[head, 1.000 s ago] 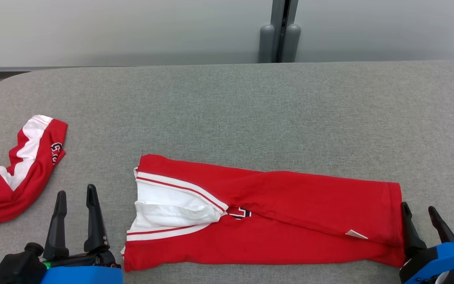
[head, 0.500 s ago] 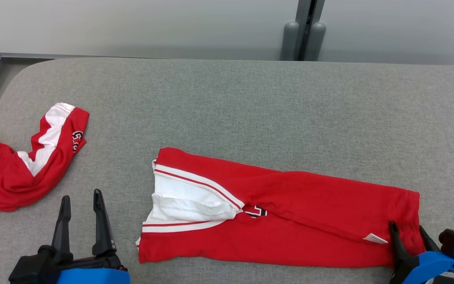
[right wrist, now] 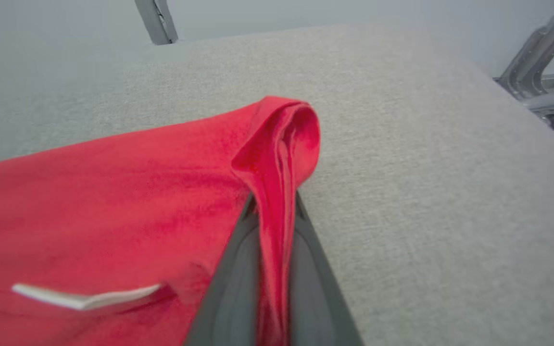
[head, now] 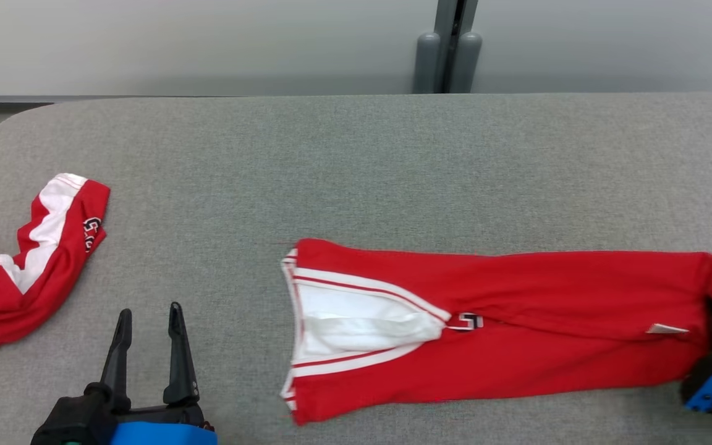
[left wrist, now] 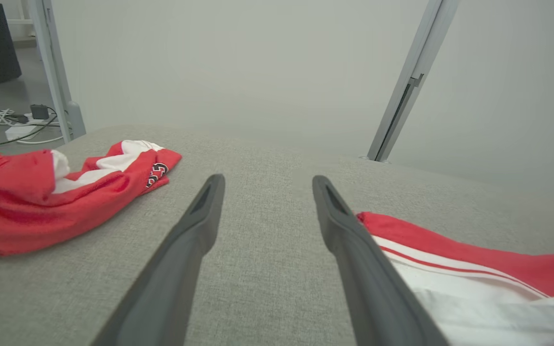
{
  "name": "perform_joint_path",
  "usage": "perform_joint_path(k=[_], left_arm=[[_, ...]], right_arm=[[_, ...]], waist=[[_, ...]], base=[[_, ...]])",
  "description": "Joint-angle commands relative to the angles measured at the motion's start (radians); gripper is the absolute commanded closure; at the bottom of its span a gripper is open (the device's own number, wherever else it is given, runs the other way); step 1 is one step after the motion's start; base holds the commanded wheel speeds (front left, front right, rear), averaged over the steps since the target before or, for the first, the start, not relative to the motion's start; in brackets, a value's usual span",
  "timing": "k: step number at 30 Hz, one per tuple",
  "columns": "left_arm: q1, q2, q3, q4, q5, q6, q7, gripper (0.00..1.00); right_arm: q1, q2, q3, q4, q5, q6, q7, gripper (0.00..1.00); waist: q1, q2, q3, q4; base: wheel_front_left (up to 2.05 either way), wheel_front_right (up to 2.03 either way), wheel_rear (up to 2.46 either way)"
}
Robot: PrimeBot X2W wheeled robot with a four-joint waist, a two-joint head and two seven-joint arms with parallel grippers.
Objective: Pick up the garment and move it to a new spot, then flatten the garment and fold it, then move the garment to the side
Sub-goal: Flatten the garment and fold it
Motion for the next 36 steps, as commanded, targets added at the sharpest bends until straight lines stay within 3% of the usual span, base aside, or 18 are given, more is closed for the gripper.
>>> perform_joint_path(k=[1, 7, 12, 18, 23, 28, 34, 35, 36], left_arm=[[-0.021, 0.002, -0.009, 0.004, 0.007, -0.003, -0.004, 0.0], [-0.052, 0.003, -0.034, 0.026, 0.012, -0.01, -0.001, 0.0], [-0.071, 0.001, -0.045, 0.043, 0.017, -0.009, -0.001, 0.0], [-0.075, 0.004, -0.053, 0.061, 0.012, -0.01, -0.001, 0.0], [-0.082, -0.003, -0.064, 0.069, 0.011, -0.004, -0.002, 0.0], [-0.088, -0.01, -0.078, 0.073, 0.008, 0.001, -0.003, 0.0], [-0.09, -0.015, -0.094, 0.081, 0.003, 0.0, -0.004, 0.0], [-0.09, -0.015, -0.094, 0.082, 0.002, 0.002, -0.004, 0.0], [-0.089, -0.016, -0.095, 0.082, 0.001, 0.003, -0.004, 0.0]], right_arm=[[-0.011, -0.036, -0.042, -0.017, -0.002, -0.002, 0.015, 1.0], [-0.046, -0.084, -0.143, -0.069, -0.026, -0.001, 0.092, 1.0], [-0.063, -0.03, -0.068, -0.108, 0.045, -0.001, 0.149, 1.0], [-0.053, 0.036, 0.146, -0.224, 0.182, -0.001, 0.209, 1.0], [-0.032, 0.04, 0.429, -0.26, 0.34, -0.001, 0.206, 1.0], [-0.071, 0.038, 0.634, -0.186, 0.423, -0.001, 0.163, 1.0], [-0.153, 0.039, 0.738, -0.01, 0.467, -0.001, 0.091, 1.0], [-0.166, 0.039, 0.75, 0.017, 0.477, -0.001, 0.081, 0.98], [-0.178, 0.039, 0.763, 0.041, 0.478, -0.001, 0.071, 0.7]], waist=[[-0.0001, 0.0, -0.005, -0.014], [-0.0001, 0.0, -0.005, -0.052], [-0.0001, 0.0, -0.008, -0.062], [-0.0001, 0.0, -0.013, -0.048], [-0.0001, 0.0, -0.018, -0.023], [-0.0001, 0.0, -0.02, 0.009], [-0.0001, 0.0, -0.019, 0.047], [-0.0001, 0.0, -0.019, 0.051], [-0.0001, 0.0, -0.019, 0.055]], base=[[0.0, 0.0, 0.0], [0.0, 0.0, 0.0], [0.0, 0.0, 0.0], [0.0, 0.0, 0.0], [0.0, 0.0, 0.0], [0.0, 0.0, 0.0], [0.0, 0.0, 0.0], [0.0, 0.0, 0.0], [0.0, 0.0, 0.0]])
